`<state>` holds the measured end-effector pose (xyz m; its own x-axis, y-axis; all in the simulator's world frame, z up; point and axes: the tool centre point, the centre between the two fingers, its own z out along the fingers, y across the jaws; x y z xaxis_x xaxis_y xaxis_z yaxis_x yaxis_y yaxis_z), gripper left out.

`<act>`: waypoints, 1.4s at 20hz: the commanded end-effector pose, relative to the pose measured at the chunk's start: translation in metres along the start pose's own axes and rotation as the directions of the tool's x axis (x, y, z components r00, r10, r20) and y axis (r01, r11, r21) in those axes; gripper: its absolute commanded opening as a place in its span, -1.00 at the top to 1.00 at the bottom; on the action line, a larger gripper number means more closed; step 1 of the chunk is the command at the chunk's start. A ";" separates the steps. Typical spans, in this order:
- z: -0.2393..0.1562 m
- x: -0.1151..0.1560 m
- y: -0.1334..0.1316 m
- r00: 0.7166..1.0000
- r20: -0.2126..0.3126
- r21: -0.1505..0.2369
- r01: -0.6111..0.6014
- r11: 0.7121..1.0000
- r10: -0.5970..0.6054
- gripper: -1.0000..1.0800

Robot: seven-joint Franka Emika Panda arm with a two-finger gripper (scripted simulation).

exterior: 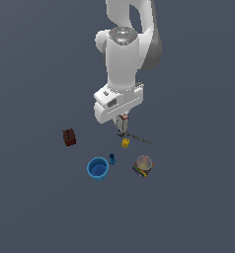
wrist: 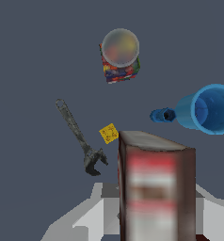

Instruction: Pick up a designated object from a clutter of objects.

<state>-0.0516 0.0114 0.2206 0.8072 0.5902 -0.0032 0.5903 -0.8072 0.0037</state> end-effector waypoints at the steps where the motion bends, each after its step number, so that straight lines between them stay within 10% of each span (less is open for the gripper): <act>1: -0.019 0.012 -0.024 1.000 0.001 0.000 -0.001 1.000 0.001 1.00; 16: -0.126 0.090 -0.157 1.000 -0.001 0.002 0.000 1.000 0.000 1.00; 28: -0.162 0.120 -0.199 1.000 -0.003 0.004 -0.001 1.000 0.001 1.00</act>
<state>-0.0725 0.2407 0.3793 0.8072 0.5903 0.0004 0.5903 -0.8072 0.0001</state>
